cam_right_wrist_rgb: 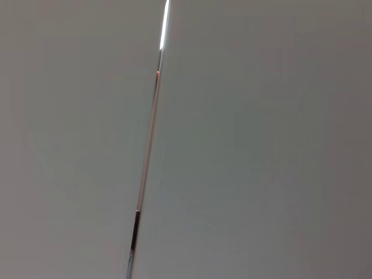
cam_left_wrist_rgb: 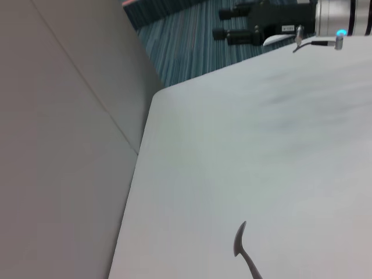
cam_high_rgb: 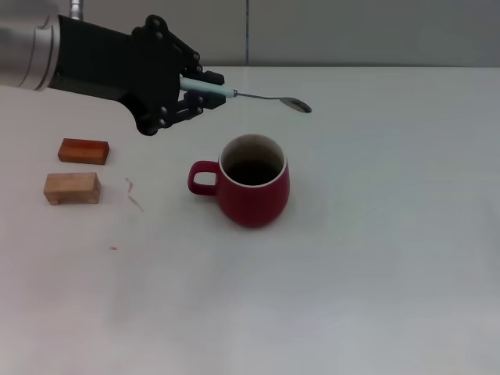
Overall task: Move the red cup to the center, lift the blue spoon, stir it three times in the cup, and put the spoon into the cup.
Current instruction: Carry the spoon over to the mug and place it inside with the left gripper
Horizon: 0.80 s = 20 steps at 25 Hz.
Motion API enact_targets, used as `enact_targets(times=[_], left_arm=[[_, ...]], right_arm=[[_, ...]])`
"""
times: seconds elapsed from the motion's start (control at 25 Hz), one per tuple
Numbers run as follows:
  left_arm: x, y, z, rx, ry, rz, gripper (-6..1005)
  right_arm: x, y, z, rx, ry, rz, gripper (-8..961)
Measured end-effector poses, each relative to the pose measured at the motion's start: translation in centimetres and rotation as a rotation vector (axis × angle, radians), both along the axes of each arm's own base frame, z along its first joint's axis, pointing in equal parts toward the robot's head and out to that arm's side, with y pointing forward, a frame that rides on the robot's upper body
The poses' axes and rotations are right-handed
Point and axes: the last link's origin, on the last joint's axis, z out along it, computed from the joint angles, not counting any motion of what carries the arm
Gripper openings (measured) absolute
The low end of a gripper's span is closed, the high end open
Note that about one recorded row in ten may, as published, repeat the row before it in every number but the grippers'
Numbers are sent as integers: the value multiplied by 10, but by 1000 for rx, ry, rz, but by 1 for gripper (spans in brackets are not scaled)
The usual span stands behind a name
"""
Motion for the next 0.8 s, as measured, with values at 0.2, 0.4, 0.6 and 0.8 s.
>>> enact_targets(times=[0.2, 0.4, 0.6, 0.8], left_arm=[[8, 1, 1, 37, 87, -17, 146], [11, -1, -1, 66, 201, -23, 146], [15, -5, -5, 73, 296, -48, 146], [24, -10, -12, 74, 395, -97, 146]], right_arm=[[2, -1, 1, 0, -6, -7, 633], [2, 0, 2, 1, -8, -8, 633], [1, 2, 2, -2, -6, -8, 632], [0, 4, 2, -2, -6, -3, 632]])
